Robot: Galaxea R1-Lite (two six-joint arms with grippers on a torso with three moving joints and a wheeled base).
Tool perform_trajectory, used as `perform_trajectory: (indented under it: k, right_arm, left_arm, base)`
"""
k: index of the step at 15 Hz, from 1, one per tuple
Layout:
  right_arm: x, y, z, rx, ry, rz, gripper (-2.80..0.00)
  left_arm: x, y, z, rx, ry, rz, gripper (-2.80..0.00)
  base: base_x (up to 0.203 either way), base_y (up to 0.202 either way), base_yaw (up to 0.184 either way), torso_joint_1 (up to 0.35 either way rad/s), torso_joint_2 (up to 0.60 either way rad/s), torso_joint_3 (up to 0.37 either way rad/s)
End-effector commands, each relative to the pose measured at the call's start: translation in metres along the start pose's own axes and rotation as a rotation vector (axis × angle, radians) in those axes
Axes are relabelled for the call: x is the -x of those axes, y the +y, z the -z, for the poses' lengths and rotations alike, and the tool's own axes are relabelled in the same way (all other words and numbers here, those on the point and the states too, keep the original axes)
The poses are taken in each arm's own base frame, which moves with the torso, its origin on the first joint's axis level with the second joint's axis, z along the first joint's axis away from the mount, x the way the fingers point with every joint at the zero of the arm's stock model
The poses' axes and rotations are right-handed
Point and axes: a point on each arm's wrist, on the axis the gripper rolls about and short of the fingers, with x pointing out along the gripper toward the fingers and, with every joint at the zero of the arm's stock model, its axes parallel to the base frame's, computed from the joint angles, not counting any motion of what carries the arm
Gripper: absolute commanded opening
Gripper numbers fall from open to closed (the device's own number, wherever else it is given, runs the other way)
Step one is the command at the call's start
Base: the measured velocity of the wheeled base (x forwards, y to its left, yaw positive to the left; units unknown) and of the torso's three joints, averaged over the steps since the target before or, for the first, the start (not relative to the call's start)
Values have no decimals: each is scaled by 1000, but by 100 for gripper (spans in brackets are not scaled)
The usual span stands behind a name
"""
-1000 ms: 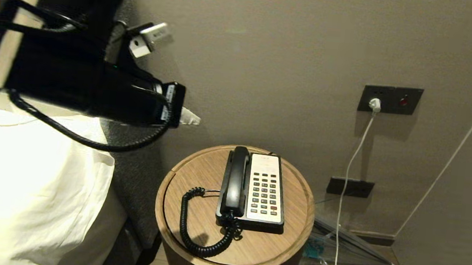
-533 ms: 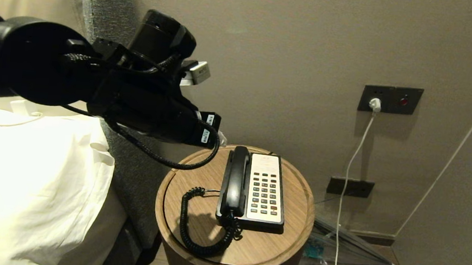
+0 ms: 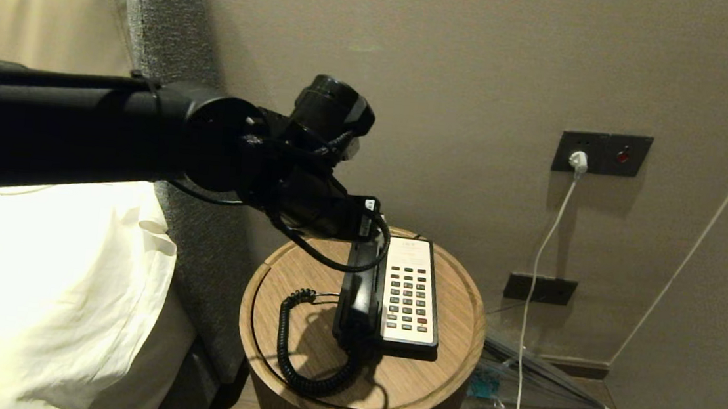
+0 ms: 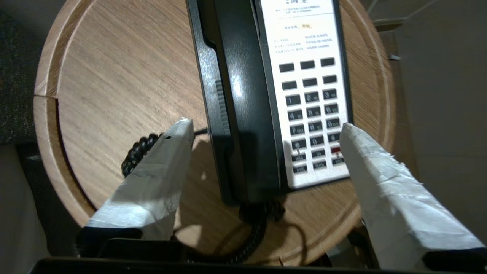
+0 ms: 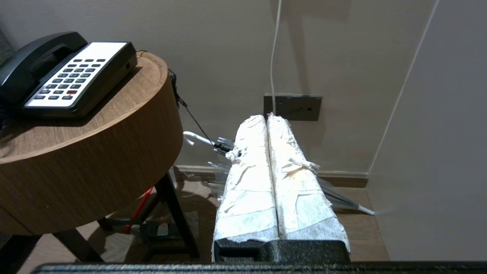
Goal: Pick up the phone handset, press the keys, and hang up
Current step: Pick up the desk phone handset
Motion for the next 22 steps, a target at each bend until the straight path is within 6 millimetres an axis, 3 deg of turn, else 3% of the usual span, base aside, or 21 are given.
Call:
perform_trajectory:
  k: [1, 13, 22]
  right_arm:
    - [-1, 0, 6, 0, 22, -1, -280]
    - [-1, 0, 6, 0, 23, -1, -280]
    - [-1, 0, 6, 0, 22, -1, -280]
  left_arm:
    - [-33, -6, 3, -8, 38, -29, 0]
    - [-86, -3, 18, -86, 129, -140, 0]
    - [-91, -1, 16, -80, 127, -144, 0]
  base:
    - [0, 0, 0, 0, 0, 0]
    - [0, 0, 0, 0, 0, 0]
    - [0, 0, 0, 0, 0, 0]
